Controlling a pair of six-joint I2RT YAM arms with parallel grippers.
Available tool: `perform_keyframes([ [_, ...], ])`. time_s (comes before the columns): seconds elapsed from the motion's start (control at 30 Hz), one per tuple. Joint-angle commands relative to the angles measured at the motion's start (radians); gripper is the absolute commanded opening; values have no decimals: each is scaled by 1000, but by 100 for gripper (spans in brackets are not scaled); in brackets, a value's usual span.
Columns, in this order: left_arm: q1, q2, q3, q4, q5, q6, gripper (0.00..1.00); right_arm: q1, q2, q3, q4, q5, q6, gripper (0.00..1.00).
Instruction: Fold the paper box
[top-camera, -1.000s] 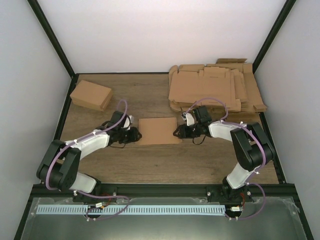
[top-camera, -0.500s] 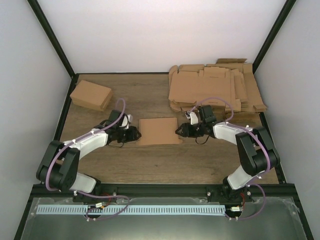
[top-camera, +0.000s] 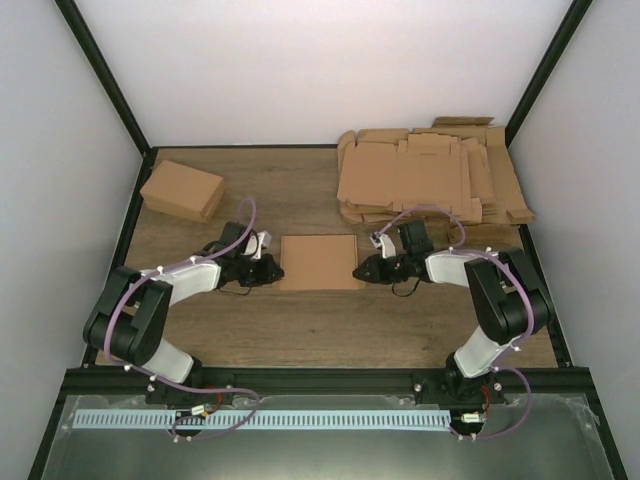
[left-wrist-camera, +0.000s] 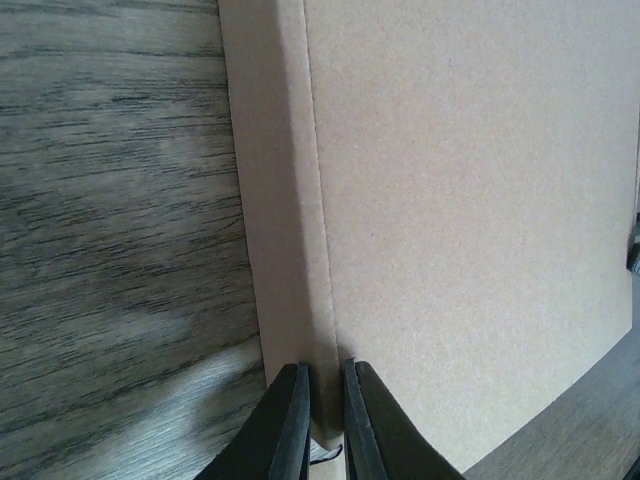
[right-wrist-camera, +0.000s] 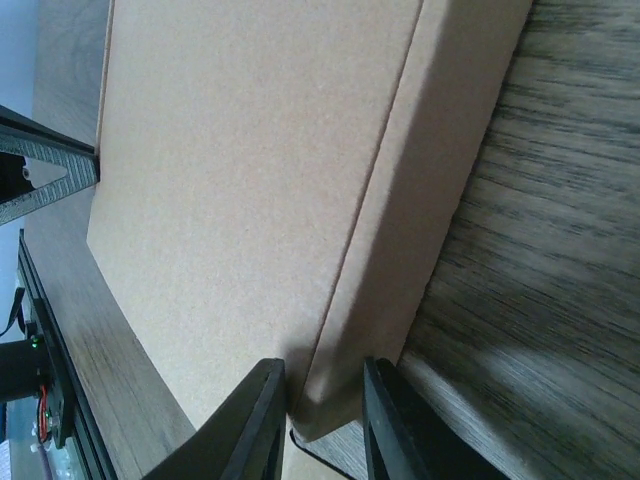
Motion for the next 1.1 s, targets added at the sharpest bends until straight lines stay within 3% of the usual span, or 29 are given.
perform_keyframes([
  [0.0, -9, 44, -16, -18, 1, 37, 11, 1, 37, -12, -14, 82, -37, 23],
  [0.3, -11, 70, -15, -32, -17, 61, 11, 30, 49, -5, -30, 131, -37, 21],
  [0.6, -12, -113, 77, -200, 6, 67, 17, 43, -152, 35, -164, 85, -22, 23],
  [0.73, -12, -159, 110, -267, 55, 60, 23, 48, -197, 50, -227, 28, 6, 30],
  [0.8, -10, -182, 114, -287, 60, 53, 30, 47, -209, 51, -249, 19, 6, 37],
  [0.93, -6, -236, 92, -291, -31, 50, 59, 46, -242, 56, -259, 109, -15, 53],
  [1.07, 1, -220, 44, -195, -51, 34, 72, 41, -190, 94, -243, 157, -23, 60],
])
